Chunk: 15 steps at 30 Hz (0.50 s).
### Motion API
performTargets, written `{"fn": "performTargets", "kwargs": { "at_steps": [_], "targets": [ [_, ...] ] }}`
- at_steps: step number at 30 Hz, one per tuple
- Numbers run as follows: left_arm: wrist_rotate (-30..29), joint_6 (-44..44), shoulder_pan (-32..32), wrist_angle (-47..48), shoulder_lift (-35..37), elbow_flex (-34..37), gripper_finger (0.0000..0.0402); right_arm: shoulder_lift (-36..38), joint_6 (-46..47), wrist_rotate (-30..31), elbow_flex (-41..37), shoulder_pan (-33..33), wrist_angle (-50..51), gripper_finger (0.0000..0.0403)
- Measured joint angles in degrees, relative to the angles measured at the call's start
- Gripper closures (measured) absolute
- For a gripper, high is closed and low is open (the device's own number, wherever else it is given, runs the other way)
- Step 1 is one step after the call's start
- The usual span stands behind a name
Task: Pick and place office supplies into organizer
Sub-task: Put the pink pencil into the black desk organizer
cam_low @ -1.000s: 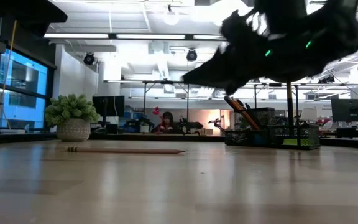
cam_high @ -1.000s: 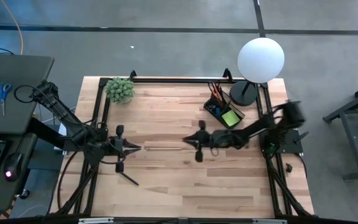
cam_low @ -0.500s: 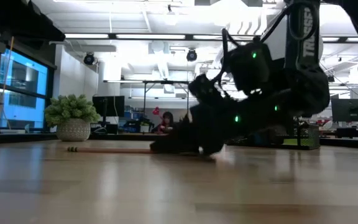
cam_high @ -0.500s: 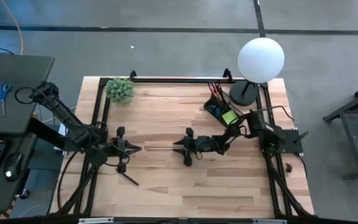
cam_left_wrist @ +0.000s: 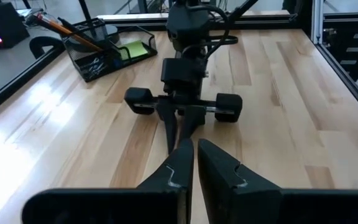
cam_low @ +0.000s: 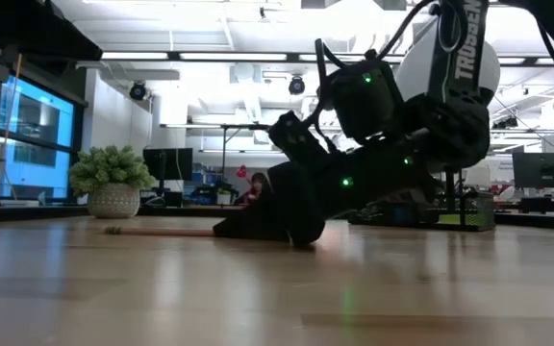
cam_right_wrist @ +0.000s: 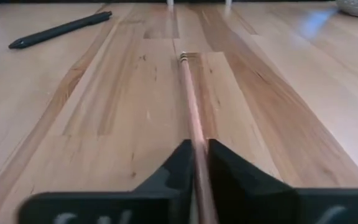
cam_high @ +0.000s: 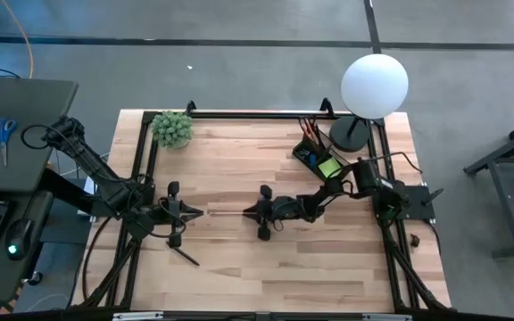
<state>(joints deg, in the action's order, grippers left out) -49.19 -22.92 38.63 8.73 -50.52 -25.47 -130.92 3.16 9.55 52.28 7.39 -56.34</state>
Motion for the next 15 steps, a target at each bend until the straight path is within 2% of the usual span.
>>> {"fn": "performTargets", "kwargs": {
  "at_steps": [3, 9, 15],
  "targets": [
    [0.1, 0.0, 0.0, 0.0, 0.0, 0.0, 0.0389, 0.0, -1.2, -0.1, 0.3, 0.0, 1.3, 0.0392],
    [0.1, 0.0, 0.0, 0.0, 0.0, 0.0, 0.0391, -0.1, -1.5, 0.8, 0.3, 0.0, 2.0, 0.0365],
    [0.1, 0.1, 0.0, 0.0, 0.0, 0.0, 0.0390, 2.4, -2.0, 1.1, -1.3, 0.3, 1.4, 0.0394]
  ]
}}
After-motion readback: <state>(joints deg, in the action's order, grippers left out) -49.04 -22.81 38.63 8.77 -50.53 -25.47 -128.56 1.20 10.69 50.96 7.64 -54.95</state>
